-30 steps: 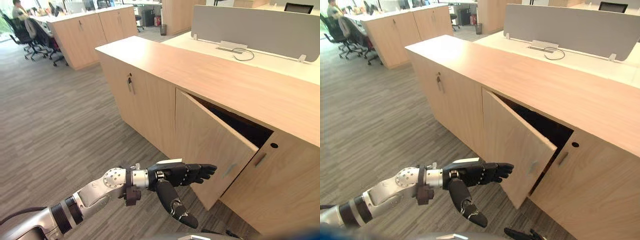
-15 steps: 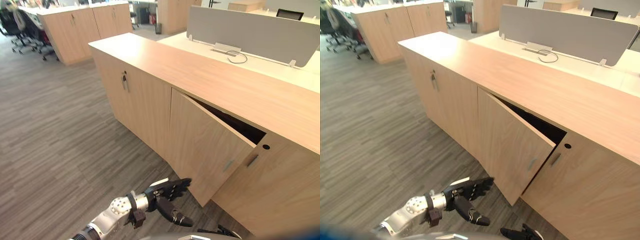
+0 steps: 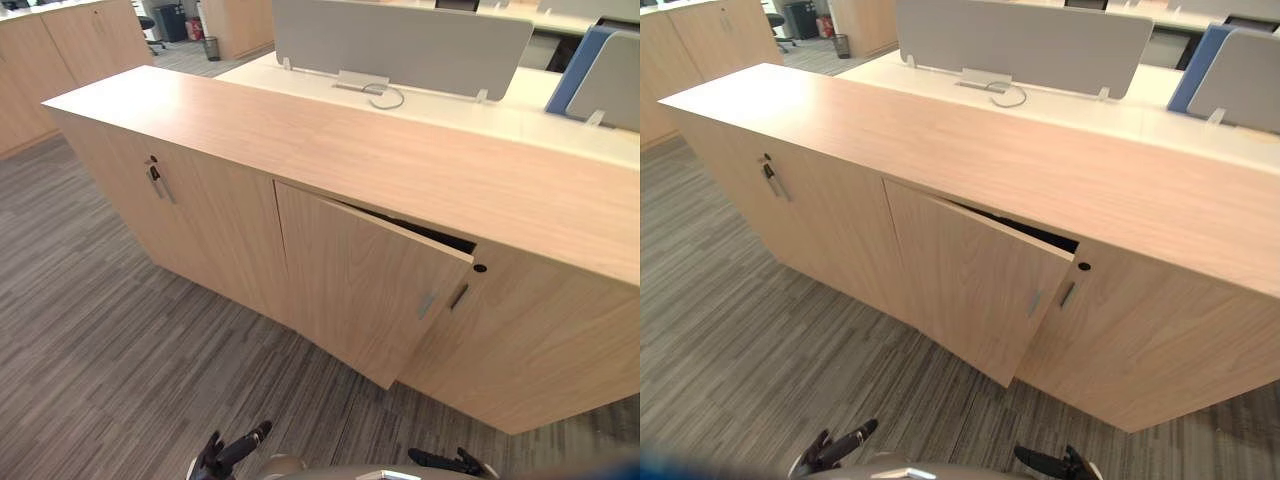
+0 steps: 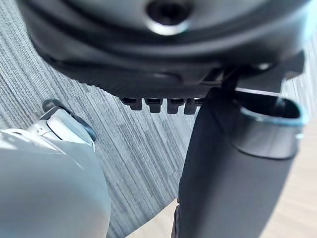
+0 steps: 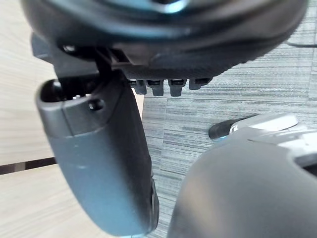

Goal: Walk over to the cabinet, pick up the folder, carry it to the office cabinet, place the folder inside the office cabinet, then close the office cabinet door

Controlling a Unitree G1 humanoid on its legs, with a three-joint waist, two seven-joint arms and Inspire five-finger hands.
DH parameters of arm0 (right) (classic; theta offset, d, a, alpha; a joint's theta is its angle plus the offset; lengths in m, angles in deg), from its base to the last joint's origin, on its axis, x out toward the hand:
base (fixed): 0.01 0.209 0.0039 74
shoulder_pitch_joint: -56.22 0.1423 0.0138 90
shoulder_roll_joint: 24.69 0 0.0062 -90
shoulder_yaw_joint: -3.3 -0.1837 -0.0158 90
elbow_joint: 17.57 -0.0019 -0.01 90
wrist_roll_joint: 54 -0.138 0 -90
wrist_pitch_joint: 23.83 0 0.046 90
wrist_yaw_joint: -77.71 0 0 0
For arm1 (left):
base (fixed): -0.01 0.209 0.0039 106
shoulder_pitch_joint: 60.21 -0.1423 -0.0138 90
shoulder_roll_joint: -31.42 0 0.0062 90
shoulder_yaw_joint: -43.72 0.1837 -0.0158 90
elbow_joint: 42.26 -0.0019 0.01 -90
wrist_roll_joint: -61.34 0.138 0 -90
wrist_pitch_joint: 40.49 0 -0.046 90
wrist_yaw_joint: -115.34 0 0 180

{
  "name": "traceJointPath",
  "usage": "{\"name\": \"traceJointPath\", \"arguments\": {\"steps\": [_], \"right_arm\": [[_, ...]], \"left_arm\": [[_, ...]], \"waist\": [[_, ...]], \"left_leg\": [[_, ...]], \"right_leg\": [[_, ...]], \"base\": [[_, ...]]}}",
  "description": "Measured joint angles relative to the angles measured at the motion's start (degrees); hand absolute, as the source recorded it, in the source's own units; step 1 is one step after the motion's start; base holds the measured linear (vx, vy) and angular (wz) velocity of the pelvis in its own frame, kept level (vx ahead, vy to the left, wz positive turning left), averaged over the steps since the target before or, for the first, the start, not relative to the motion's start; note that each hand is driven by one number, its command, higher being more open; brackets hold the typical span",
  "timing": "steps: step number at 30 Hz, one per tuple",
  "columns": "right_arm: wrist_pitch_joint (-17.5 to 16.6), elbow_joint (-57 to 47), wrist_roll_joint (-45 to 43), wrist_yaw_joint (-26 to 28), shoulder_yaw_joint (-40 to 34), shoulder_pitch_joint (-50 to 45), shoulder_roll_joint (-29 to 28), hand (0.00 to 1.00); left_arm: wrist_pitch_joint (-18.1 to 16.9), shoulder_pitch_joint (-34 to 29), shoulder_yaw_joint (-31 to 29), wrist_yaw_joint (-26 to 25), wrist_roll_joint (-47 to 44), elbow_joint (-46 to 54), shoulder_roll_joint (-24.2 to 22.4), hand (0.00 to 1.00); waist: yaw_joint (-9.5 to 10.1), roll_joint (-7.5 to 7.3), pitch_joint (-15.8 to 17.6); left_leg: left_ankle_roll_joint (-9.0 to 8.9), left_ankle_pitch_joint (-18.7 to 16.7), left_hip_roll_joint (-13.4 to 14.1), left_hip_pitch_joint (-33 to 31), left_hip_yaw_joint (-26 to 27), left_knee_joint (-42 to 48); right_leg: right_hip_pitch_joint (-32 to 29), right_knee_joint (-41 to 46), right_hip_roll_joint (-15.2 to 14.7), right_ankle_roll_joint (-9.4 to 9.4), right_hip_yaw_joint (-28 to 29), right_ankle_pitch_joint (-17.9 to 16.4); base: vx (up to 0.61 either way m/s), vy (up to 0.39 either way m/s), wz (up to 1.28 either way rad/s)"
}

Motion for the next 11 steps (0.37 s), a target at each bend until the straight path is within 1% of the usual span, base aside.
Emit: {"name": "traceJointPath", "arguments": {"steps": [1,2,4,6,7,9,11], "right_arm": [[-0.4,-0.2,0.0,-0.5,0.0,-0.4,-0.4,1.00],[-0.8,-0.2,-0.1,-0.7,0.1,-0.4,-0.5,1.00],[-1.2,-0.2,-0.7,-0.8,0.1,-0.3,-0.5,1.00],[-1.2,0.0,-2.4,-0.9,0.0,-0.4,-0.4,1.00],[-1.3,0.5,-2.5,-0.9,-0.5,-0.4,-0.4,1.00],[-1.3,1.2,-2.5,-0.9,-0.6,-0.3,-0.2,1.00],[-1.2,1.8,-2.5,-0.9,-0.7,-0.3,0.3,1.00]], "left_arm": [[-0.9,0.0,-0.1,-1.7,-0.1,0.0,-0.2,1.00],[-1.2,-0.1,-0.1,-2.3,-0.6,-0.2,-0.4,1.00],[-1.2,0.0,0.0,-2.2,-2.1,-1.0,-0.6,1.00],[-1.1,0.1,0.1,-0.1,-5.6,-2.1,-0.7,1.00],[-1.0,0.3,0.2,1.1,-7.4,-3.0,-0.9,1.00],[-1.0,0.7,0.8,3.0,-9.5,-3.6,-1.0,1.00],[-1.0,0.7,2.9,4.0,-9.7,-3.6,-0.9,1.00]], "waist": [[0.54,-0.63,-0.4],[0.68,-0.77,-0.7],[0.62,-0.60,-1.2],[0.40,-0.40,-1.8],[0.21,-0.54,-2.4],[0.17,-0.15,-2.7],[0.18,0.64,-3.5]], "left_leg": [[0.64,0.5,-0.5,0.9,1.0,-1.8],[1.04,1.0,-0.9,2.0,1.9,-3.5],[1.18,2.2,-1.1,3.3,3.2,-6.7],[1.02,3.1,-1.0,4.7,3.9,-9.3],[0.69,3.5,-0.7,5.4,4.0,-10.5],[0.29,4.0,0.0,6.4,4.1,-12.1],[-0.19,4.4,1.2,8.0,4.7,-14.0]], "right_leg": [[-0.1,0.0,-0.8,0.10,0.7,-0.1],[-0.3,0.0,-1.5,0.21,0.9,-0.1],[-0.9,-0.2,-2.0,0.31,1.8,-0.1],[-1.1,-0.8,-2.0,0.49,2.2,0.0],[-1.0,-1.2,-1.7,0.52,2.3,0.1],[-0.7,-1.6,-1.1,0.51,2.3,0.1],[-0.5,-1.6,-0.1,0.40,2.4,0.1]], "base": [[0.08,0.094,-0.28],[0.08,0.076,-0.32],[0.09,0.029,-0.31],[0.11,-0.014,-0.21],[0.10,-0.053,-0.07],[0.08,-0.081,-0.05],[0.04,-0.075,-0.09]]}}
